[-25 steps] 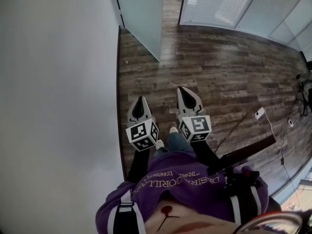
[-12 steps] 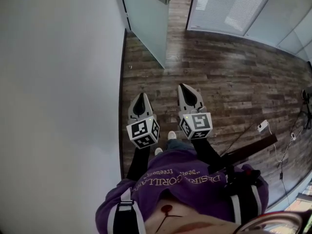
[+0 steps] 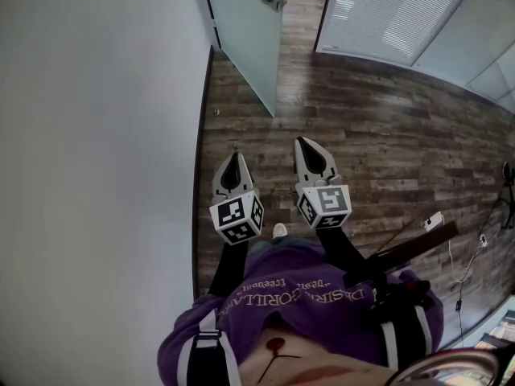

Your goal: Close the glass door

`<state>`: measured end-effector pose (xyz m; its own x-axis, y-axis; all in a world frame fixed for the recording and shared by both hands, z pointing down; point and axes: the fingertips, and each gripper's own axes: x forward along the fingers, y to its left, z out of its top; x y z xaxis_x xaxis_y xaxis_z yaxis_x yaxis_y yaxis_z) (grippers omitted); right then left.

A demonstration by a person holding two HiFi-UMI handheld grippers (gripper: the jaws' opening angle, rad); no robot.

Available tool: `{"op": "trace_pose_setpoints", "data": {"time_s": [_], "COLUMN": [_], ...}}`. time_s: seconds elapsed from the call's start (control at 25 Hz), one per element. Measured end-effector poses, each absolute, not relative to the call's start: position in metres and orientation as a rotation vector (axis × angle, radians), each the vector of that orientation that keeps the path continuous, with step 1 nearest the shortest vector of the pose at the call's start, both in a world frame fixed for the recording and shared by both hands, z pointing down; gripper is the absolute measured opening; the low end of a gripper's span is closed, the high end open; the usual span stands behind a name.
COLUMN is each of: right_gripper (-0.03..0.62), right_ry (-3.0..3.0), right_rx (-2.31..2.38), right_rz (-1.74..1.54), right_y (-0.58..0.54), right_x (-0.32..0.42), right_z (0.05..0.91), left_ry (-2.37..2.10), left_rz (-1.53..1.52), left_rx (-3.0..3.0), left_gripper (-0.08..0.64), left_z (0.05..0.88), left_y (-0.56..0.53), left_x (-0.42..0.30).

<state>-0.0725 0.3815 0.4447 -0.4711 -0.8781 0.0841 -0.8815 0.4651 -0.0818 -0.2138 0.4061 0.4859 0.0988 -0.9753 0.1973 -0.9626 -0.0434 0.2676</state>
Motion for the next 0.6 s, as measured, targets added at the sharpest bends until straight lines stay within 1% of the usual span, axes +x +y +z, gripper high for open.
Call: {"op": "trace_pose_setpoints", "data": {"time_s": [0.24, 0.6], "right_gripper": [-0.003, -0.003], "right_ry": [-2.66, -2.659], "right_rx": [1.588, 1.595], "right_rz": [0.201, 0.212], "right_y": [0.36, 0.313], "right_x": [-0.064, -0.075], "right_z": [0.454, 0.457], "left_ry": [-1.898, -1.892], "left_rz": [-0.032, -0.02], "left_rx": [2.051, 2.056], "left_gripper": [0.002, 0.002], "left_z": [0.493, 0.496], "left_y": [0.388, 0.34], "left_x": [-0.202, -0.213]}}
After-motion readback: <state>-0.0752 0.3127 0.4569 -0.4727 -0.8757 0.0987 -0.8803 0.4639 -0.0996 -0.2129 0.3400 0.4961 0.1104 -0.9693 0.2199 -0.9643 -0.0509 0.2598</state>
